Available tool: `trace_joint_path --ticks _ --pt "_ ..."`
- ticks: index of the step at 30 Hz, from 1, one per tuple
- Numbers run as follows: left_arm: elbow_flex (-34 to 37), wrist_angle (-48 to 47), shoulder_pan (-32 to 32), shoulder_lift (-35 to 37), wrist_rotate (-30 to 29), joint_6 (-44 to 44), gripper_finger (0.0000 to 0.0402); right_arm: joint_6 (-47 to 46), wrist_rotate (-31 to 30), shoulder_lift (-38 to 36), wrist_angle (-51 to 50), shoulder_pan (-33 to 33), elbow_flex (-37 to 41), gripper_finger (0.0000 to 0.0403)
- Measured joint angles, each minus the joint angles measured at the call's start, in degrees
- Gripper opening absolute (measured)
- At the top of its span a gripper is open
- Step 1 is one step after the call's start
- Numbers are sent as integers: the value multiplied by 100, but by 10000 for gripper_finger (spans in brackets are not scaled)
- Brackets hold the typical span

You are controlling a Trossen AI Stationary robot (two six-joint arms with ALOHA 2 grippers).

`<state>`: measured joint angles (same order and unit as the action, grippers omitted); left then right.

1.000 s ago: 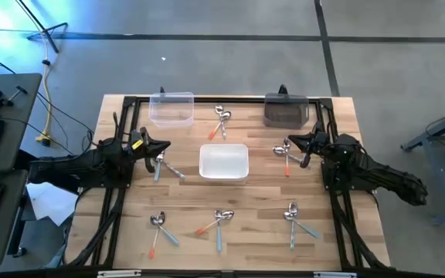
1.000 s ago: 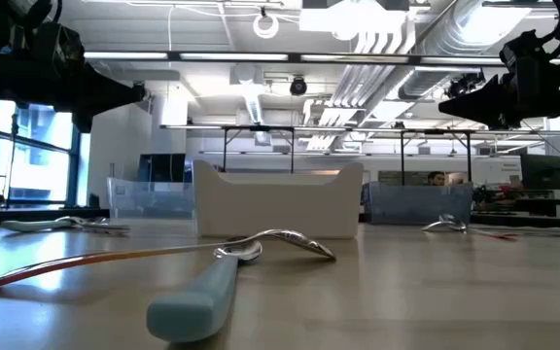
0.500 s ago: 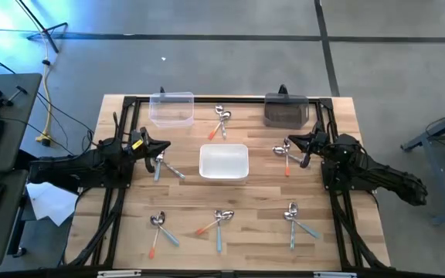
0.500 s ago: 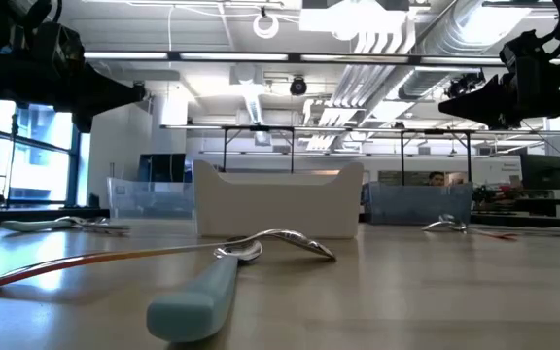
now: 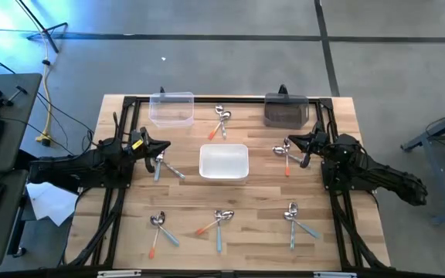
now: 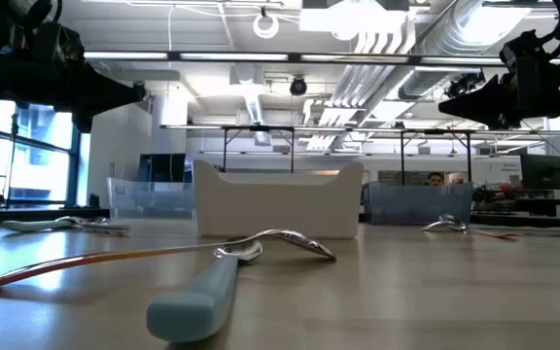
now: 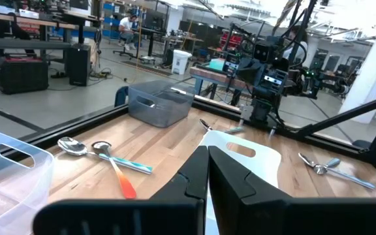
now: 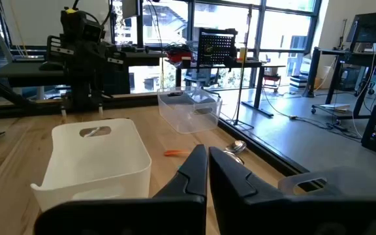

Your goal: Sort silverware by color (type)

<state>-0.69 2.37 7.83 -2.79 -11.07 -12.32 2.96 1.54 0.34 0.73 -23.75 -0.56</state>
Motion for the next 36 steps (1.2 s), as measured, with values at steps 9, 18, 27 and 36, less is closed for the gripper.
trace_joint_path --ticks 9,18,27,36 --pt "0 -2 0 0 -2 -2 3 0 -2 2 0 2 -1 0" --pt "-2 81 0 0 -2 -2 3 0 -2 1 1 2 -2 0" --pt "0 -21 0 -2 45 -352 3 0 -2 0 0 0 -2 0" --pt "-2 235 3 7 -109 102 3 0 -3 2 2 2 0 0"
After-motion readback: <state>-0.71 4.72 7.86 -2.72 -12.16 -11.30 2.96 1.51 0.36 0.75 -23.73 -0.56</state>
